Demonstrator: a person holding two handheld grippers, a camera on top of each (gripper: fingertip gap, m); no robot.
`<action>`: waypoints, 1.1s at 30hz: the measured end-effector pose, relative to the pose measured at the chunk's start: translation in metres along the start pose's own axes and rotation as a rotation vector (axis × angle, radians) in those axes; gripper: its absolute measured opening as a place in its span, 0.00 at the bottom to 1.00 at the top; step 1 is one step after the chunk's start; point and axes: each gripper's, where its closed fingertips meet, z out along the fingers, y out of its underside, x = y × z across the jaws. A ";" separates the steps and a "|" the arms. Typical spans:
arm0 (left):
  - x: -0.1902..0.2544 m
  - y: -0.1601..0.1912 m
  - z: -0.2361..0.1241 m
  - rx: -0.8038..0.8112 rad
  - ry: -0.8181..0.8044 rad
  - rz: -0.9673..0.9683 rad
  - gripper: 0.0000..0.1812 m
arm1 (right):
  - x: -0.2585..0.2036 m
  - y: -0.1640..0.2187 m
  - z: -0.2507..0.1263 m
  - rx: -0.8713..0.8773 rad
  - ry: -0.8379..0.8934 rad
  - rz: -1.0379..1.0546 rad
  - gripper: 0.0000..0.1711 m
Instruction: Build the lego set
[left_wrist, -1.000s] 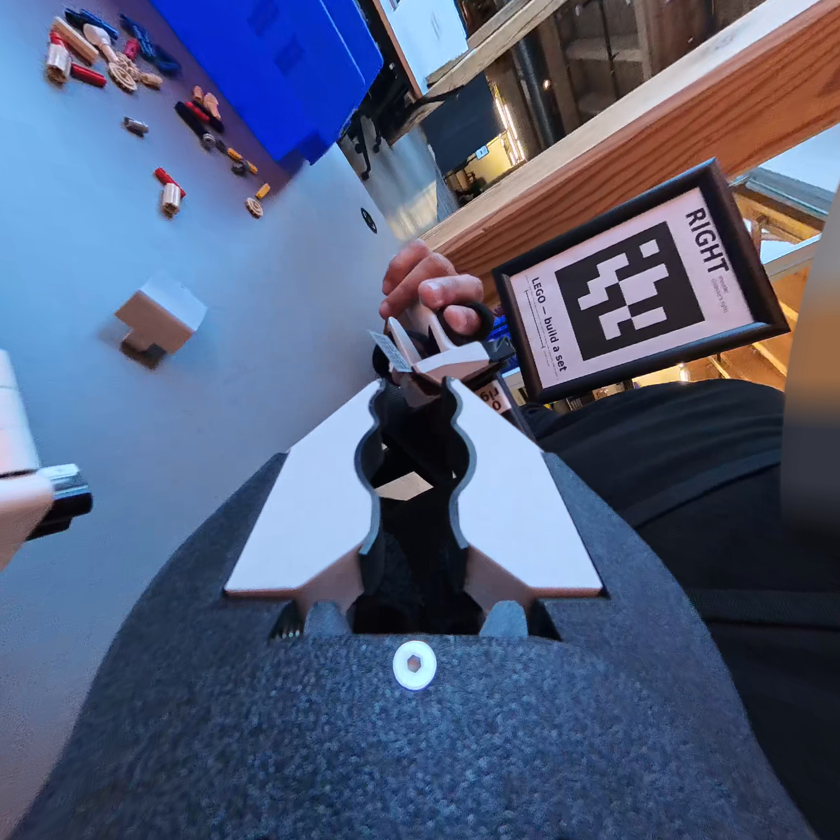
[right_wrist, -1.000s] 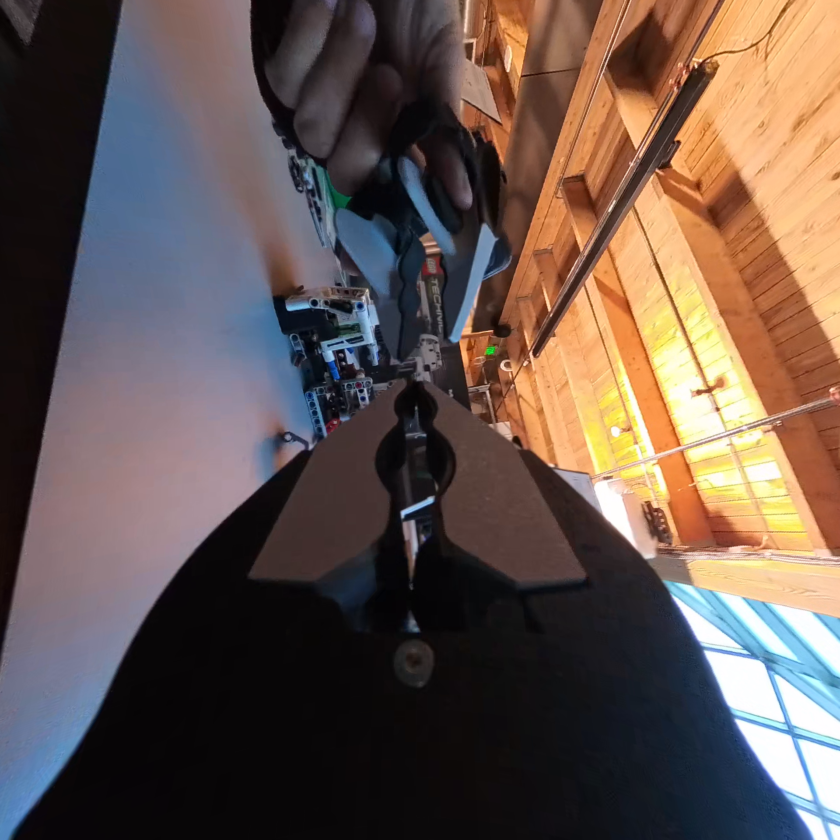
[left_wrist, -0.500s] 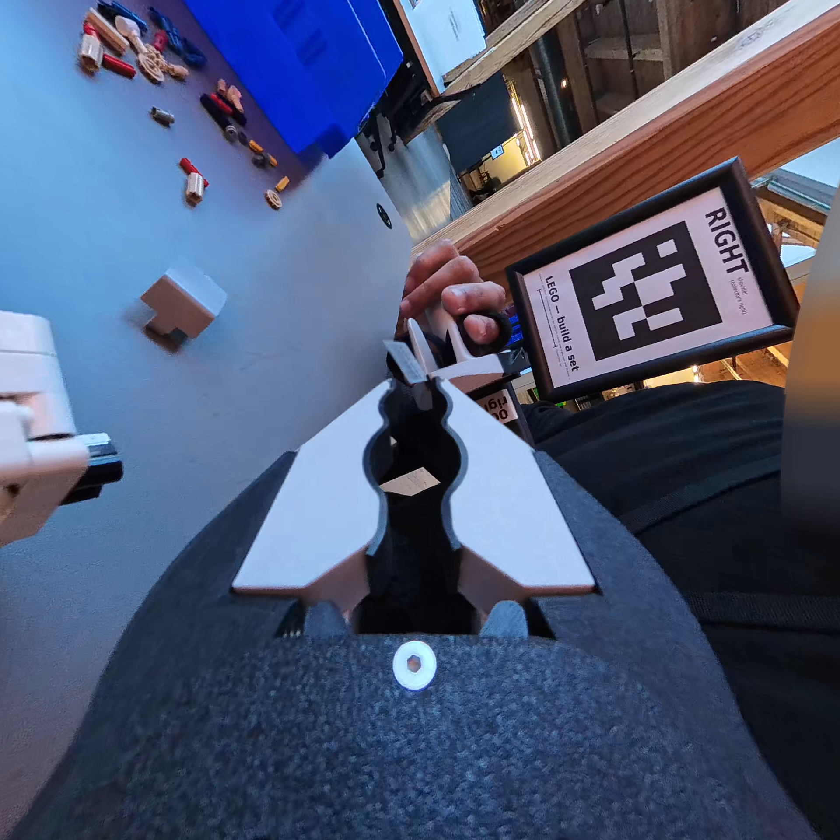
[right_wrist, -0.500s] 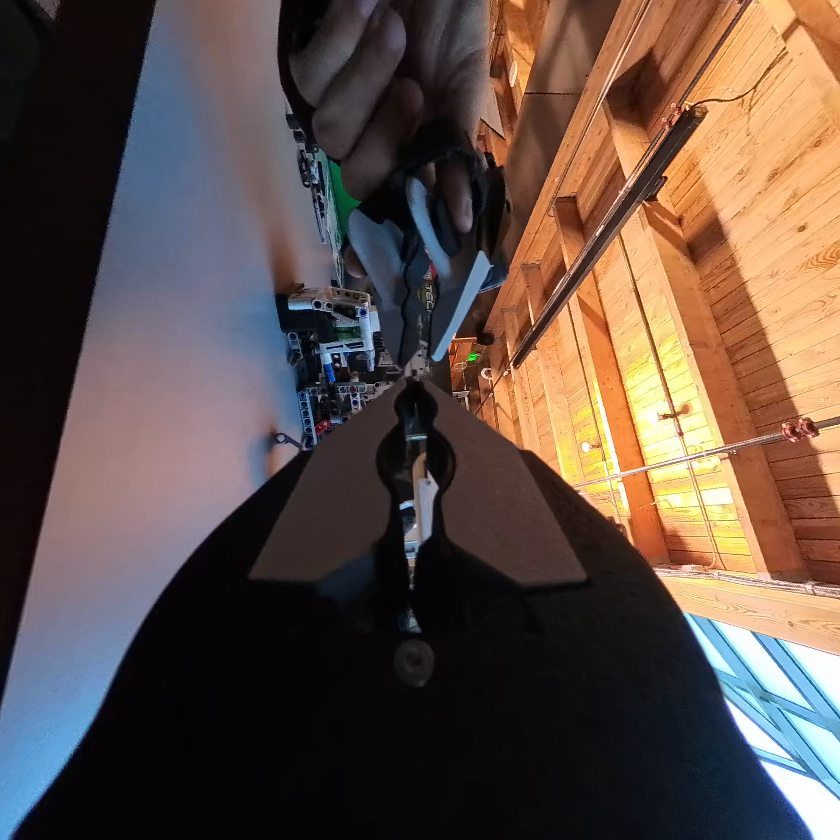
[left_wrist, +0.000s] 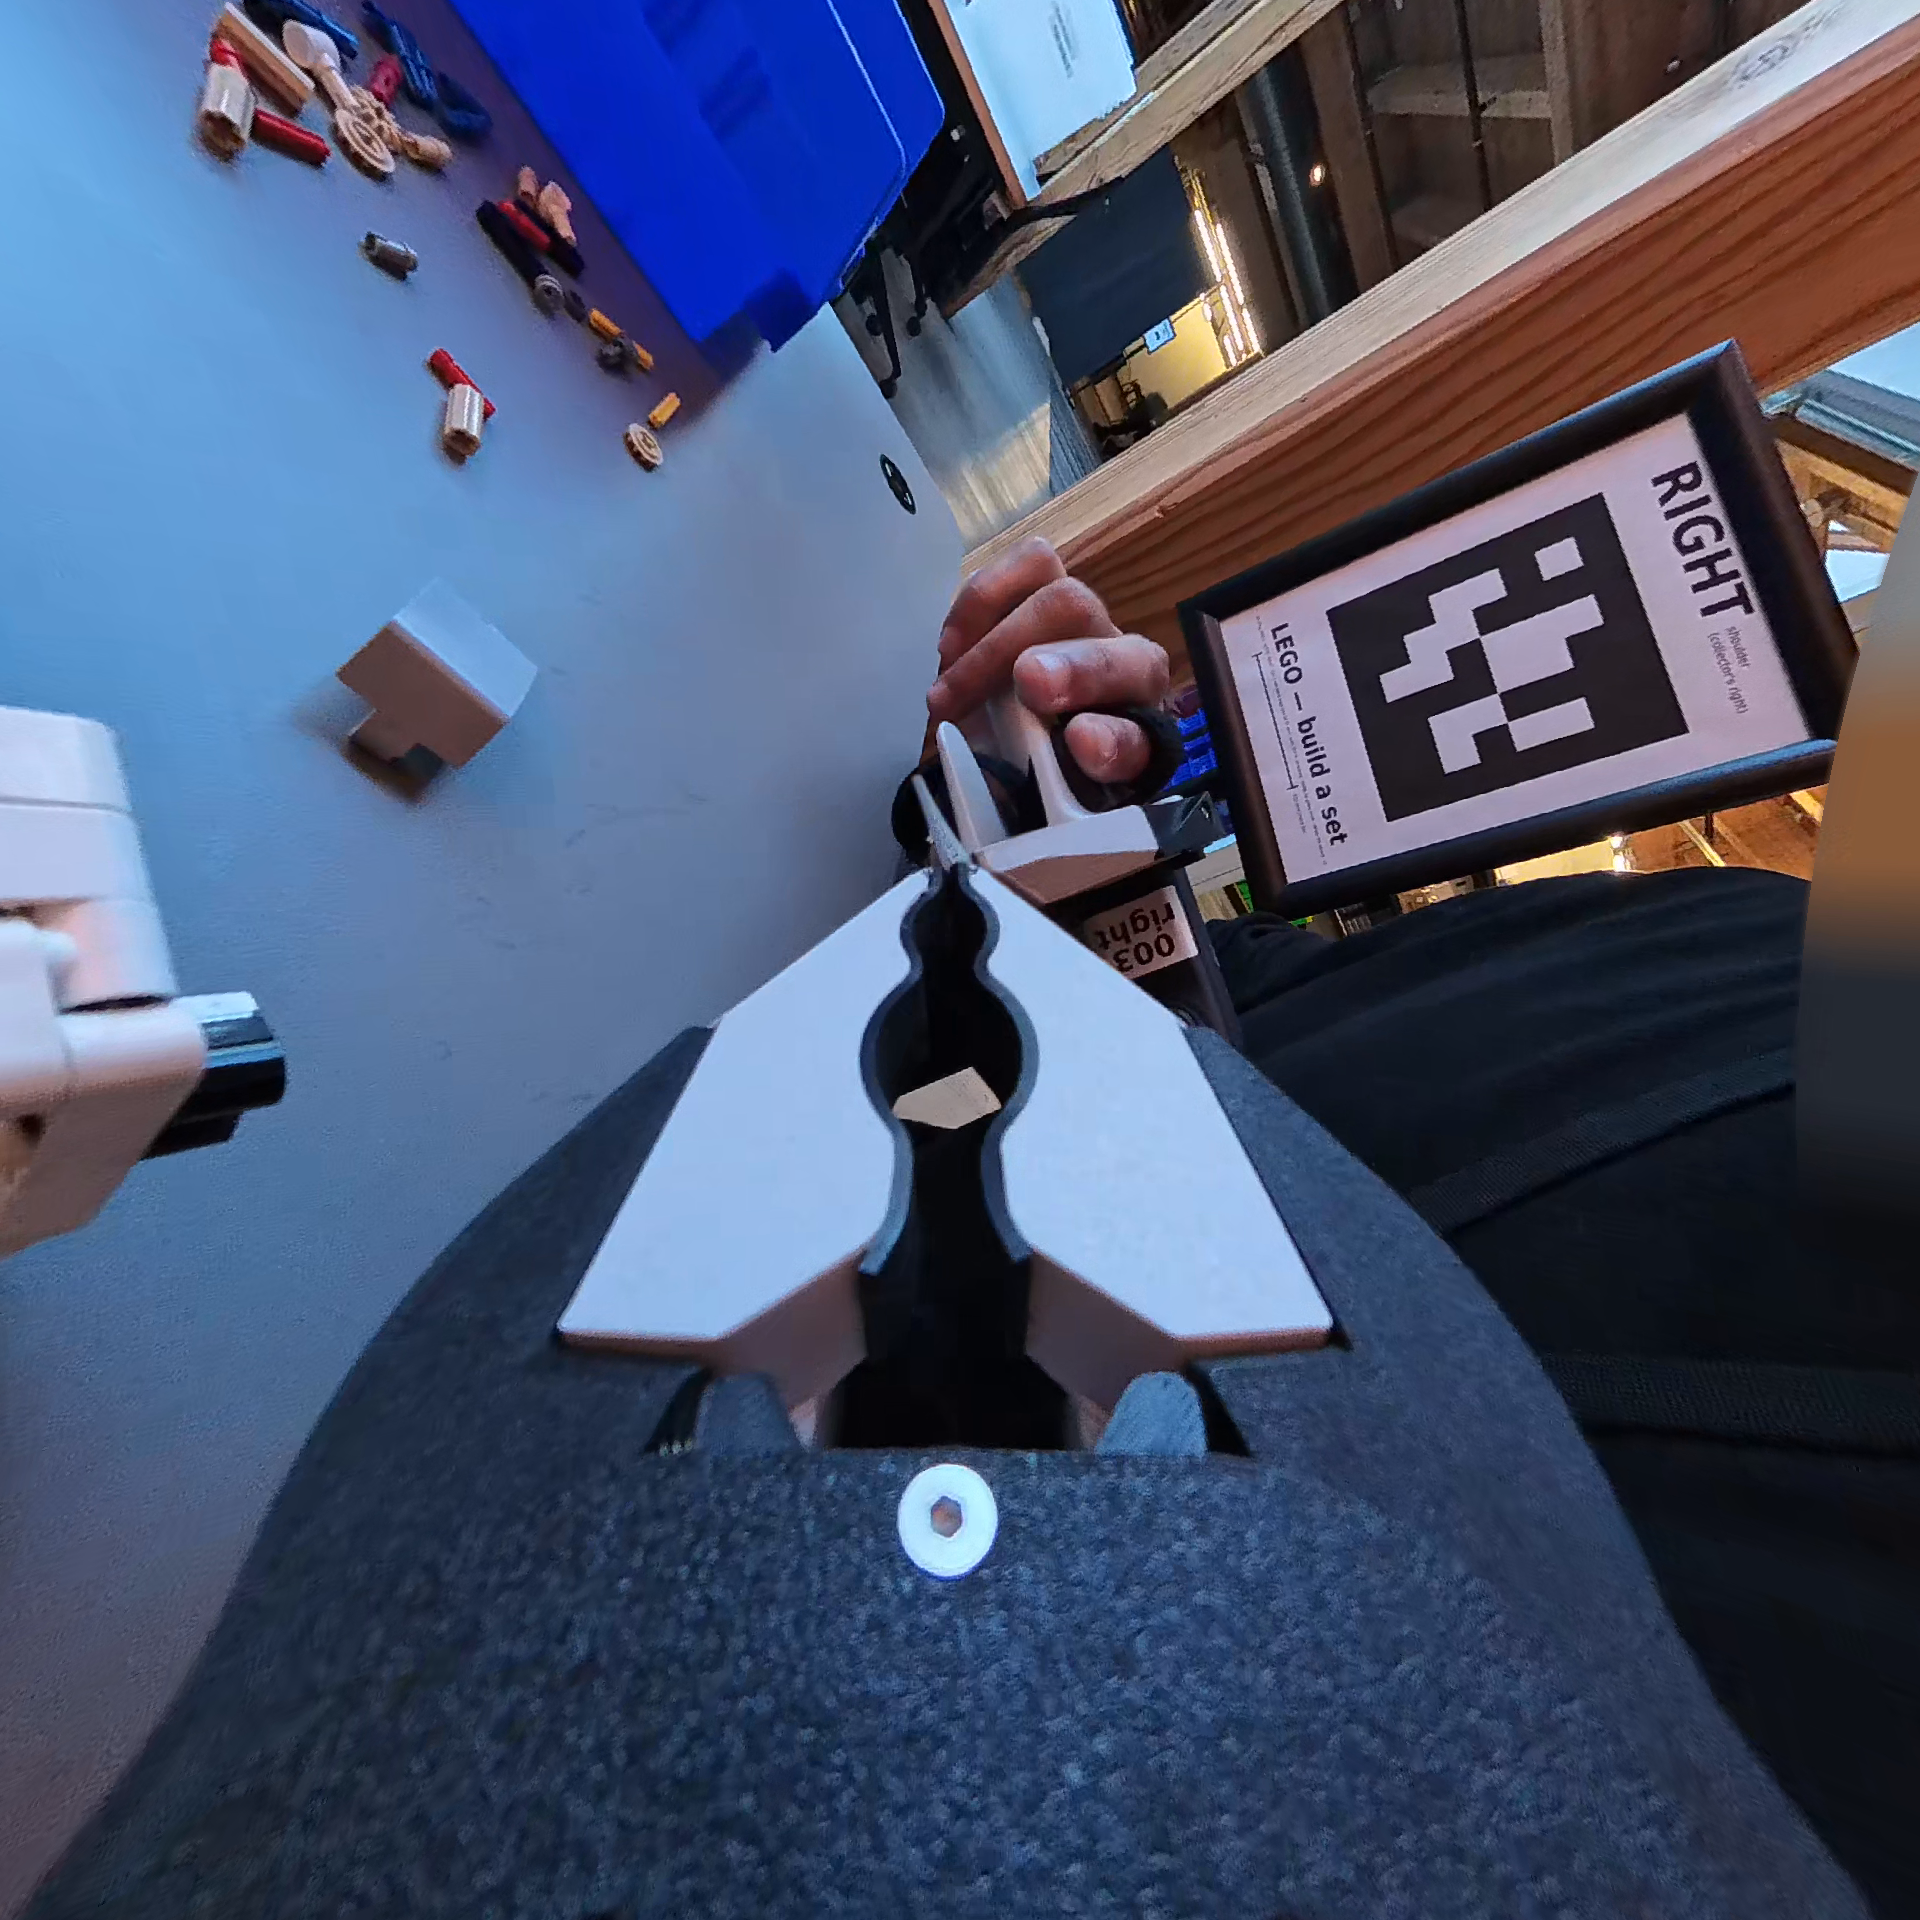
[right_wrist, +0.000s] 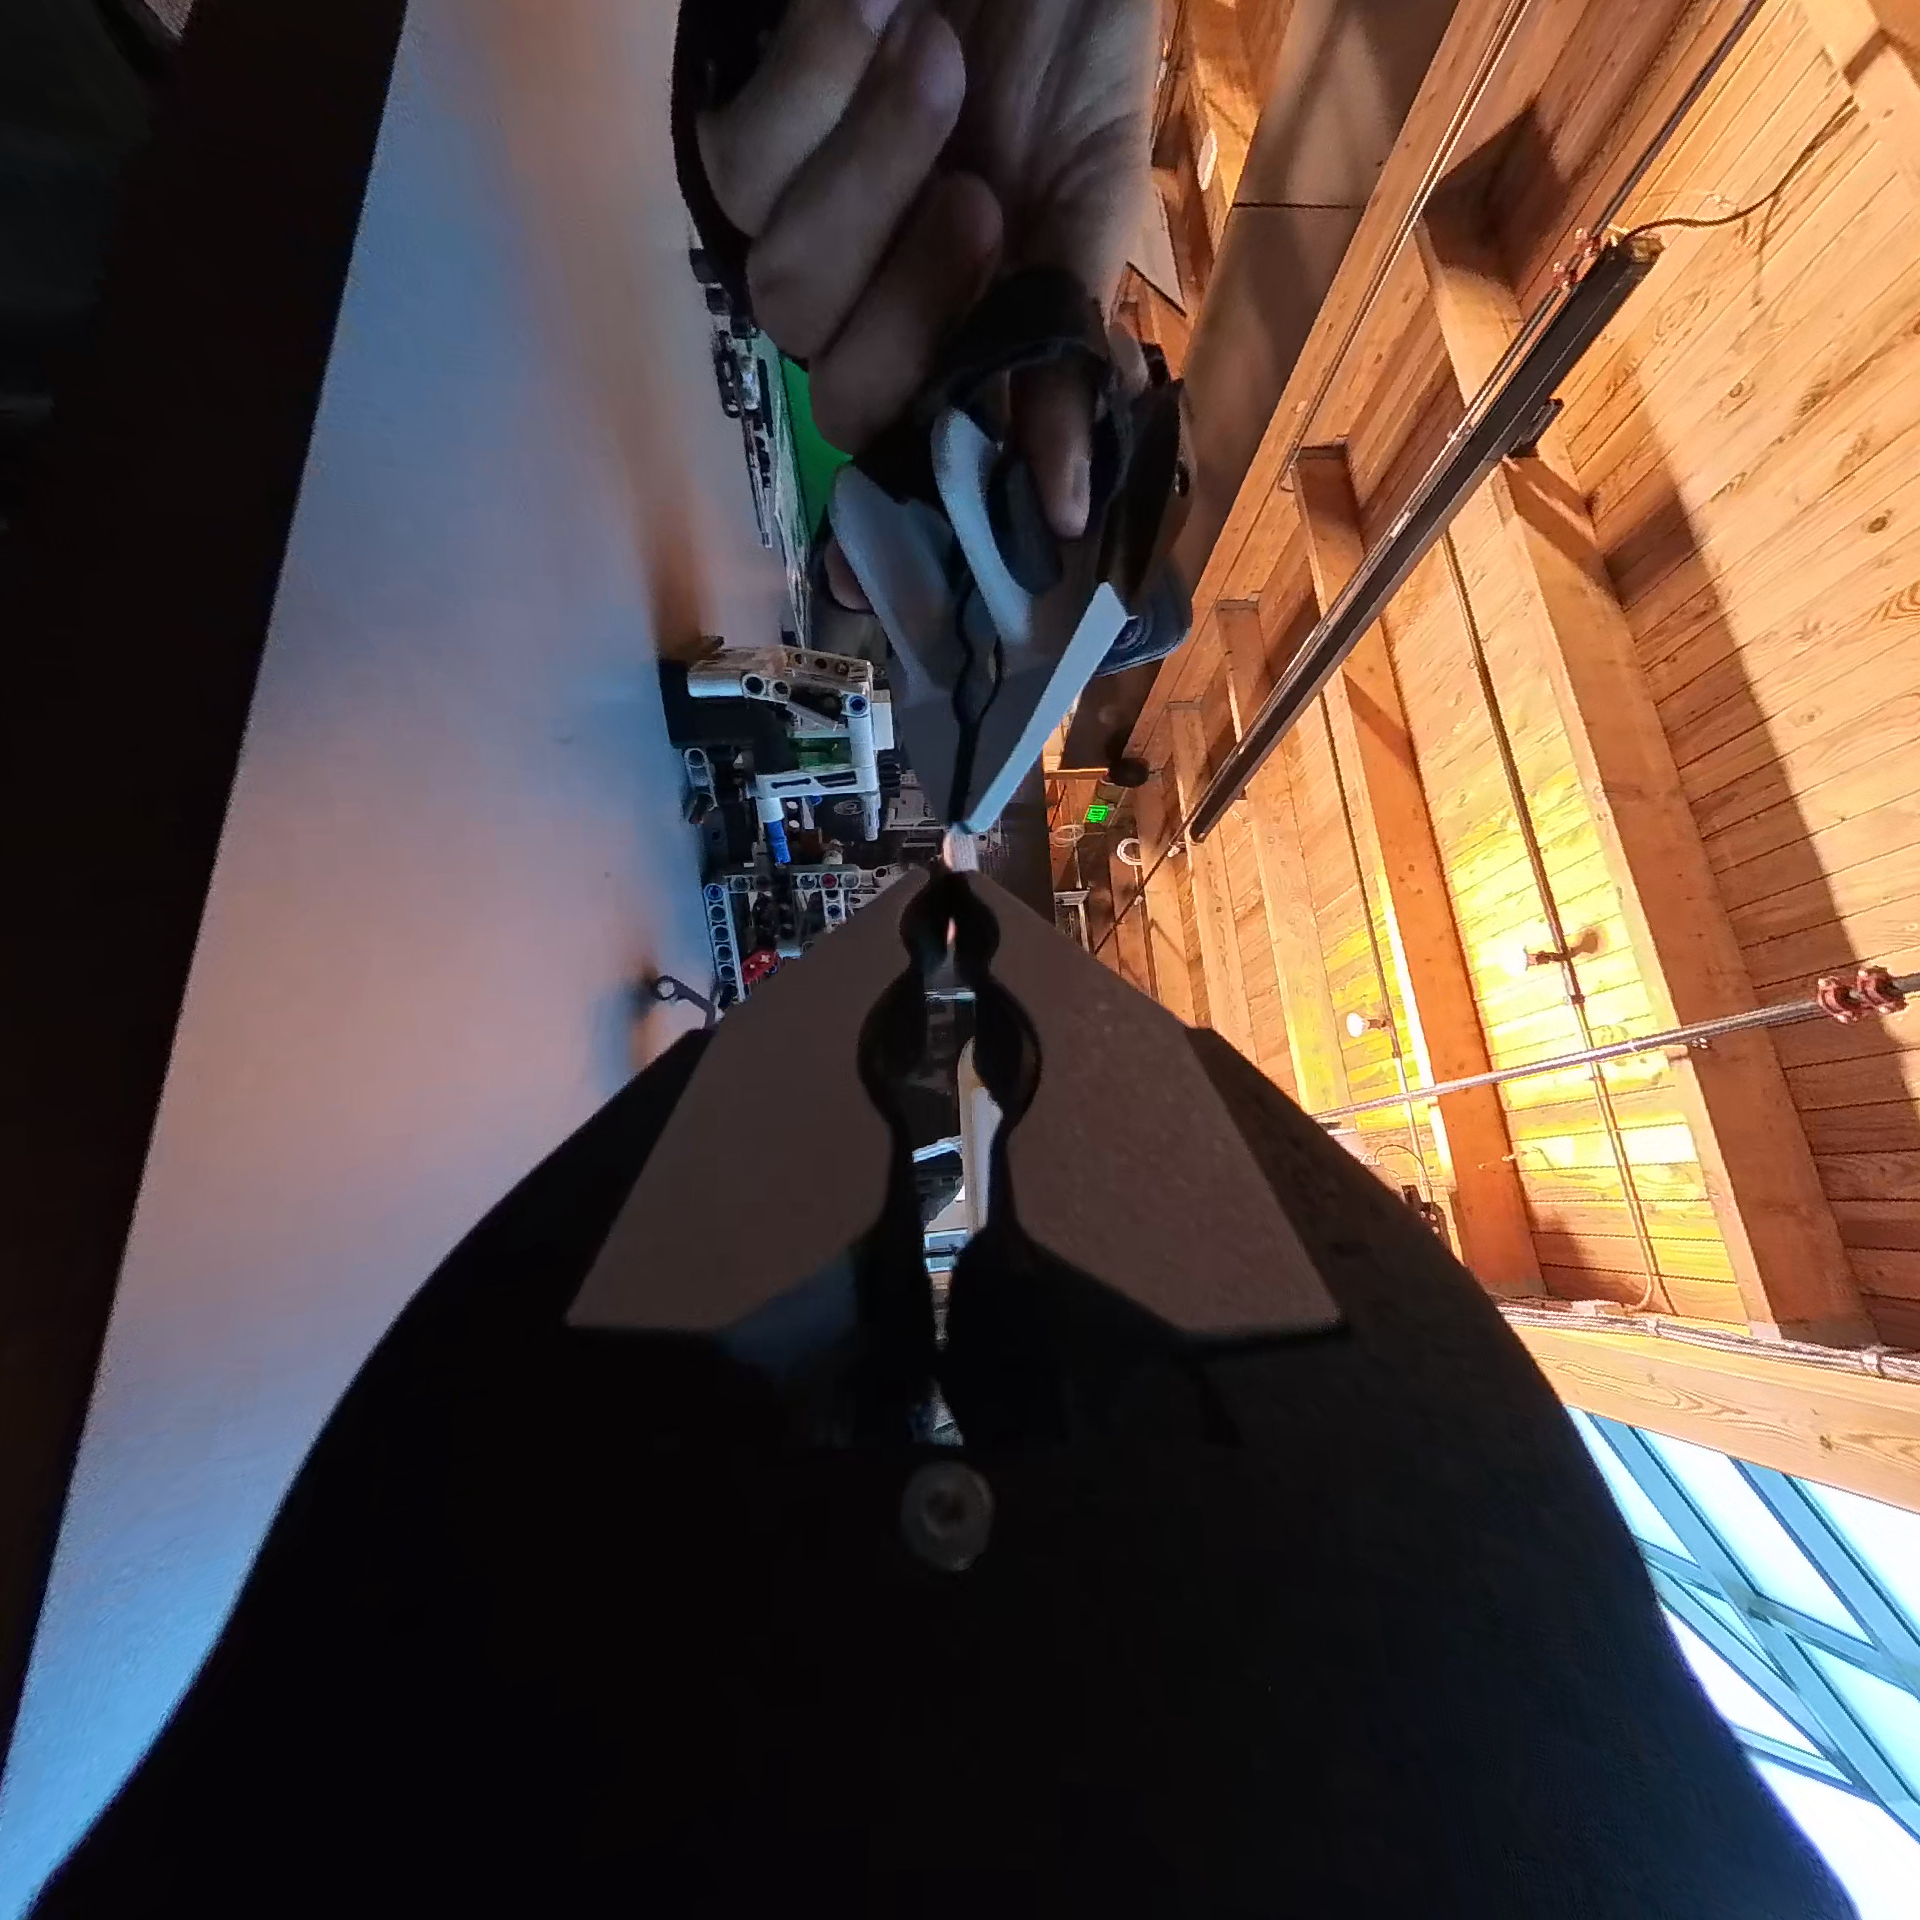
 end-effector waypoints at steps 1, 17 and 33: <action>0.000 0.000 0.000 0.001 -0.001 0.002 0.00 | 0.002 0.002 0.000 -0.008 0.017 0.007 0.00; 0.002 -0.008 -0.020 0.050 -0.097 0.143 0.00 | -0.042 0.065 -0.006 -0.266 -0.559 1.219 0.32; -0.008 0.007 -0.052 0.170 -0.138 0.084 0.00 | -0.087 0.080 0.034 -0.271 -0.927 1.264 0.14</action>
